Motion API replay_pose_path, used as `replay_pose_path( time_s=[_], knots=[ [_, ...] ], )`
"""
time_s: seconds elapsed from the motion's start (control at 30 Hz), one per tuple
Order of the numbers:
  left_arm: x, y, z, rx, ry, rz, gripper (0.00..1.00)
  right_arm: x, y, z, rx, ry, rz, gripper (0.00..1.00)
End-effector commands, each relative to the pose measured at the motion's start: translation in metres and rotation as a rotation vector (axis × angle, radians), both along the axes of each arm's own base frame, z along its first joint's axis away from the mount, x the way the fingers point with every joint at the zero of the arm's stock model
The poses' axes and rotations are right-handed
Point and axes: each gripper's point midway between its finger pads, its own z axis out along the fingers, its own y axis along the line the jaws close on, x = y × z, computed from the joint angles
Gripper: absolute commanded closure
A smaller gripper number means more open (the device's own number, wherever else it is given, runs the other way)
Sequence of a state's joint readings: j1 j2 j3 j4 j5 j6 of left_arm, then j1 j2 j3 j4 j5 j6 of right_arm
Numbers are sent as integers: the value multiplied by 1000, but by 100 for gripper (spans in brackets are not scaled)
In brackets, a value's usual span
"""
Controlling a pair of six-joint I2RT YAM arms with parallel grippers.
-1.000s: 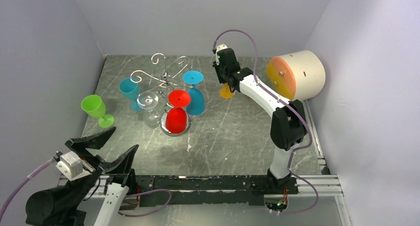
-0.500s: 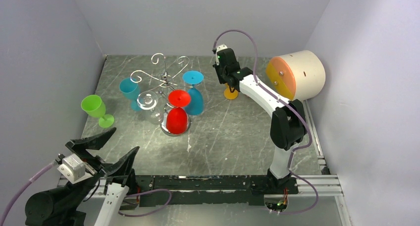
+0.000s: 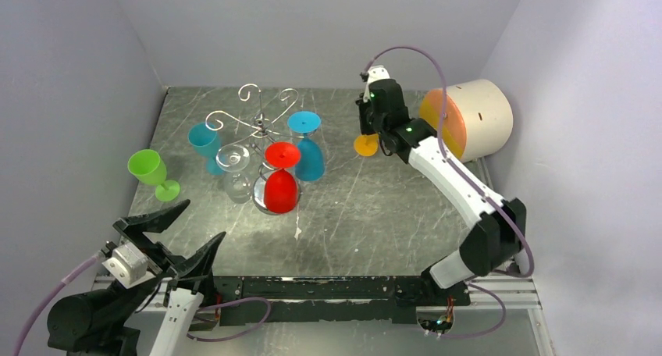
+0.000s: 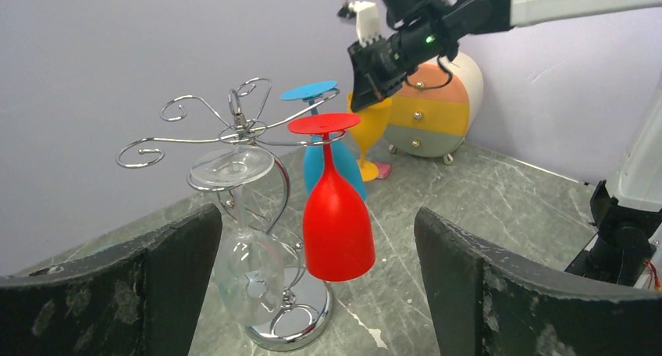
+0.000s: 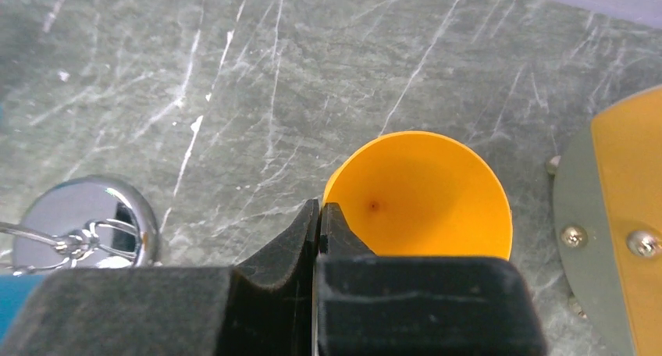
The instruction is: Place the wine glass upside down on the wine glass rack
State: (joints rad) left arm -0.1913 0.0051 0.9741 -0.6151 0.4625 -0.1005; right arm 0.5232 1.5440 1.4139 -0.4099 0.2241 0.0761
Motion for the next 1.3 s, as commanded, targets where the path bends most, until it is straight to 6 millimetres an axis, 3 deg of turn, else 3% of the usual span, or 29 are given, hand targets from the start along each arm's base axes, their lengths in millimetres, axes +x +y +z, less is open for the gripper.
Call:
replay_pose_path(
  time_s=[0.0,0.23,0.77,0.97,1.07,1.27],
  knots=[
    [-5,-4,2,32,-59,-18,3,-23,-10,29,97,-32,-38,100],
    [-1,-7,0,96,-87,-25,3,-67,-10,72,244,-63,23,100],
    [3,-34,-20,252,-176,-188,2,-204,-25,121,495,-58,263,100],
    [0,-33,-13,283,-245,-178,2,-248,-13,139,594,-56,445,100],
    [-11,-40,-12,305,-304,-237,3,-264,-2,143,634,-34,550,100],
    [-18,-57,-32,358,-341,-381,4,-298,17,163,726,15,765,100]
  ],
)
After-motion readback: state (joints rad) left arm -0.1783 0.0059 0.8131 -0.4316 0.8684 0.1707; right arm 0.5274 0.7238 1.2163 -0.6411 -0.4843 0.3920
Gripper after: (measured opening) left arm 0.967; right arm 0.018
